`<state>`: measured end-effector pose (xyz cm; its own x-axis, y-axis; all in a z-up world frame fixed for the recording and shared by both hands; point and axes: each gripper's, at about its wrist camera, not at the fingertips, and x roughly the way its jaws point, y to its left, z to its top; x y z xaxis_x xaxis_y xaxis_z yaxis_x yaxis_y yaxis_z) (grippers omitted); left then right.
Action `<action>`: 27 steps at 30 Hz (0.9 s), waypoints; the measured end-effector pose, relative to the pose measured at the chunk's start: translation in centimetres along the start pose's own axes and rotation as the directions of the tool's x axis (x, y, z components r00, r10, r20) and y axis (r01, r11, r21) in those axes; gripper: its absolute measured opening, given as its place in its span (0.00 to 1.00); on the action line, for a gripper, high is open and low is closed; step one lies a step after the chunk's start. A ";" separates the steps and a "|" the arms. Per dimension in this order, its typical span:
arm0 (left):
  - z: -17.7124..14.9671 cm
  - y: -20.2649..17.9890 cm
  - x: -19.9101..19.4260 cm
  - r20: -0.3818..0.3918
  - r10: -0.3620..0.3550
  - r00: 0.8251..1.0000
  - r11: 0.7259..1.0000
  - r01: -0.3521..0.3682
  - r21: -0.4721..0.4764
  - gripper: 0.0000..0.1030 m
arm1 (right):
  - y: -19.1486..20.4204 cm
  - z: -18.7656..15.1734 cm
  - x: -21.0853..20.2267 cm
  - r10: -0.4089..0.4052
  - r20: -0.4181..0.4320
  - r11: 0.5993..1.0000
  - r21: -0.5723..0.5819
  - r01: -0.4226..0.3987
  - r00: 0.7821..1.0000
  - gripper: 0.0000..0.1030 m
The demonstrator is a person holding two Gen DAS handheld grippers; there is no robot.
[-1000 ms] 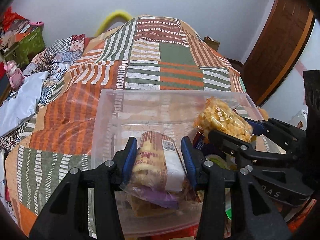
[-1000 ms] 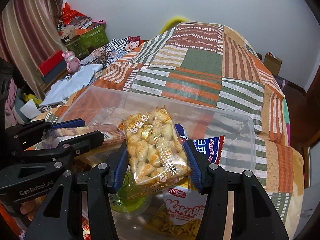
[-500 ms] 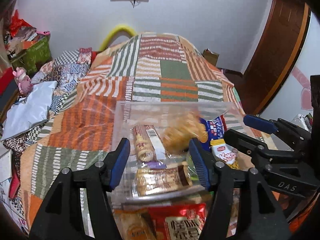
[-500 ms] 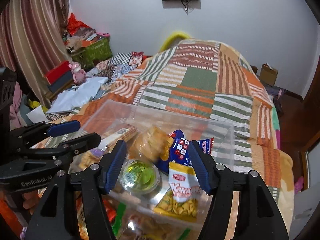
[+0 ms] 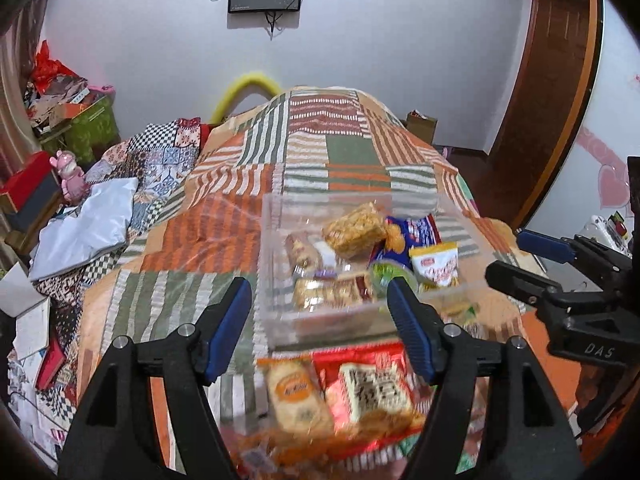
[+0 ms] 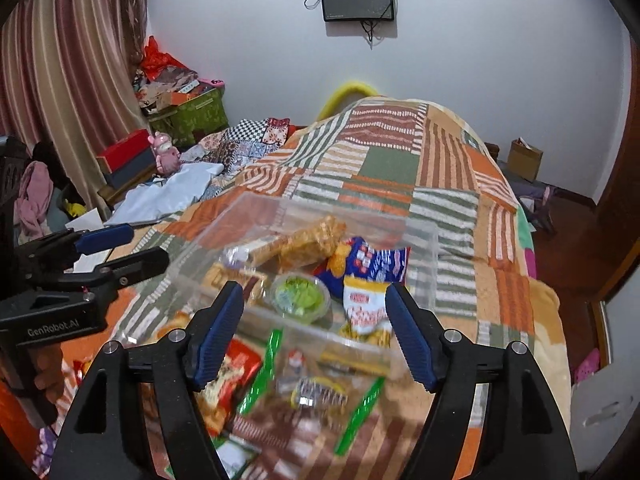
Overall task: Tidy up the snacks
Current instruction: 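Grasp rice cake pack with left tool while right tool grasps cat-ear crisp bag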
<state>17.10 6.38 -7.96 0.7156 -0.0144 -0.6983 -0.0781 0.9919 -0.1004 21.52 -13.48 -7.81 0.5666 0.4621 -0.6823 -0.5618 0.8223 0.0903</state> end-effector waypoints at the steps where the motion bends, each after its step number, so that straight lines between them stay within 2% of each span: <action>1: -0.4 0.2 -0.1 -0.008 0.001 1.000 1.000 -0.001 -0.002 0.68 | 0.0 -0.4 -0.2 0.002 -0.003 1.000 0.003 -0.002 1.000 0.69; 8: -3.8 1.5 1.3 -0.091 0.029 0.995 0.999 -0.031 -0.017 0.71 | -0.1 -3.2 -0.2 0.007 -0.041 1.000 0.023 -0.006 0.999 0.74; 14: -6.4 2.6 3.6 -0.161 0.039 0.986 0.998 -0.045 -0.034 0.71 | -0.9 -5.0 1.8 0.014 -0.101 0.998 0.065 -0.008 0.995 0.74; 19: -7.4 2.8 5.0 -0.195 0.032 0.980 0.998 -0.040 -0.039 0.71 | -0.8 -5.3 3.9 0.019 -0.147 0.996 0.090 -0.006 0.989 0.75; 21: -7.8 2.9 5.3 -0.201 0.020 0.979 0.999 -0.030 -0.045 0.71 | -0.6 -5.3 4.7 0.000 -0.161 0.997 0.080 0.013 0.987 0.81; 23: -8.0 2.9 5.6 -0.206 0.008 0.978 0.999 -0.018 -0.047 0.68 | -0.4 -5.6 5.3 -0.015 -0.176 0.997 0.073 0.028 0.984 0.81; 27: -8.5 2.8 6.0 -0.221 -0.014 0.975 0.999 0.003 -0.054 0.62 | -0.9 -6.4 6.1 0.007 -0.205 0.993 0.113 0.017 0.979 0.97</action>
<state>15.25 7.98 -18.45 0.5456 -0.0563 -0.8361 -0.1135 0.9836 -0.1403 21.63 -13.56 -16.64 0.4272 0.3898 -0.8158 -0.4808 0.8621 0.1602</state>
